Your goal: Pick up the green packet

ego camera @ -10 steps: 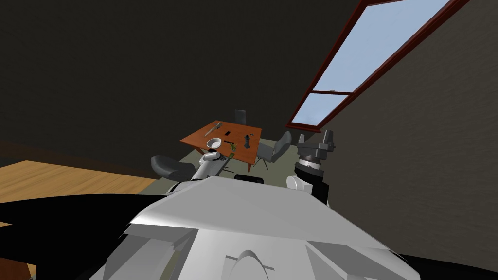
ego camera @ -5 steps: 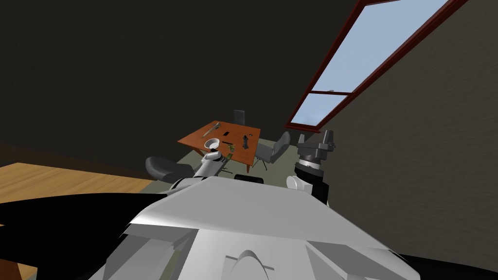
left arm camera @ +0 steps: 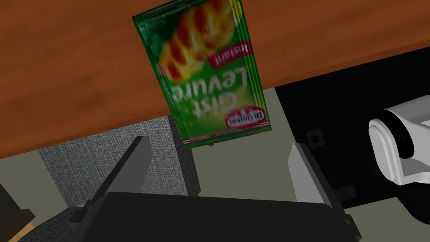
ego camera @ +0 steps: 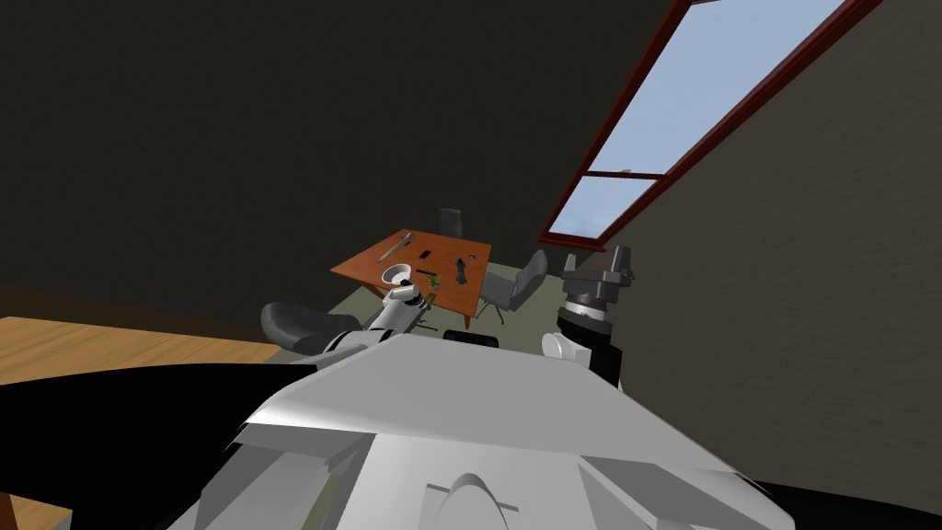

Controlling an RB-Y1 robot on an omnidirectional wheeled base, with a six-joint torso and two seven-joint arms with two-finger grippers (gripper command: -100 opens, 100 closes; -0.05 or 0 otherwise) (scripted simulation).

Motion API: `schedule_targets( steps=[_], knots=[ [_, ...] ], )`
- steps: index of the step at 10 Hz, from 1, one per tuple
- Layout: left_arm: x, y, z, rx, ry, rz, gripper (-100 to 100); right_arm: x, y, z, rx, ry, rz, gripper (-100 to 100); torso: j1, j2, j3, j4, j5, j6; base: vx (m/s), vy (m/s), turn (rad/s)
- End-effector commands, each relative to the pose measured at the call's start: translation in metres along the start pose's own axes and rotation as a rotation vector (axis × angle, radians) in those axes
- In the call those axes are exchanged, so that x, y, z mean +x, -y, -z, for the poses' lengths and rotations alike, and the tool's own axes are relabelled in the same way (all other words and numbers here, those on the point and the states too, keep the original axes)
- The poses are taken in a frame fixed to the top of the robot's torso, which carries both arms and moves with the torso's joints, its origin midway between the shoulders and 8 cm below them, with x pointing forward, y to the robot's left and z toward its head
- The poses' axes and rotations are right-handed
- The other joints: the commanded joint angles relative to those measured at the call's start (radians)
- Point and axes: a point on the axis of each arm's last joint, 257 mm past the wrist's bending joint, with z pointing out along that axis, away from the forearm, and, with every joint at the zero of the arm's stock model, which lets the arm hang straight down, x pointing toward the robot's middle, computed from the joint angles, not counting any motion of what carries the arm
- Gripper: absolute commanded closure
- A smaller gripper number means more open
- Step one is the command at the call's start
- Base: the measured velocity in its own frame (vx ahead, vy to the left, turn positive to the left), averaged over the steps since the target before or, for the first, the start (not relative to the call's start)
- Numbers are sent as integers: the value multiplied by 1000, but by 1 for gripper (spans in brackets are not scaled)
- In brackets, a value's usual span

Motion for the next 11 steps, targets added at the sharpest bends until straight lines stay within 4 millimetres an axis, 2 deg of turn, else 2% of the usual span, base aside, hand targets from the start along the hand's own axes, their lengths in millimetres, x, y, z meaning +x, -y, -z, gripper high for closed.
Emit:
schedule_targets(
  steps=[1, 2, 5, 6, 7, 11],
  knots=[
    [0, 0, 0, 0, 0, 0, 0, 0, 0, 0, 0, 0, 0, 0, 0, 0, 0, 0, 0, 0, 5, -3, 1],
    [-5, -7, -9, -1, -1, -4, -100, 0, 0, 0, 0, 0, 0, 0, 1, 1, 1, 0, 0, 0, 39, 6, 28],
    [-12, -15, -19, -1, -3, -9, -100, 0, 0, 0, 0, 0, 0, 0, 2, -1, 0, 0, 0, 0, 52, 12, 18],
    [-10, -13, -17, -3, -1, -7, -100, 0, 0, 0, 0, 0, 0, 0, 2, -1, 0, 0, 1, 0, 23, 6, 2],
    [-10, -13, -17, -1, -2, -8, 100, 0, 0, 0, 0, 0, 0, 0, 2, 0, 0, 0, 0, 0, 0, 0, 0],
    [-10, -14, -17, -3, -2, -7, 100, 0, 0, 0, 0, 0, 0, 0, 2, 2, 1, 0, 0, 0, 0, 0, 0]
  ],
)
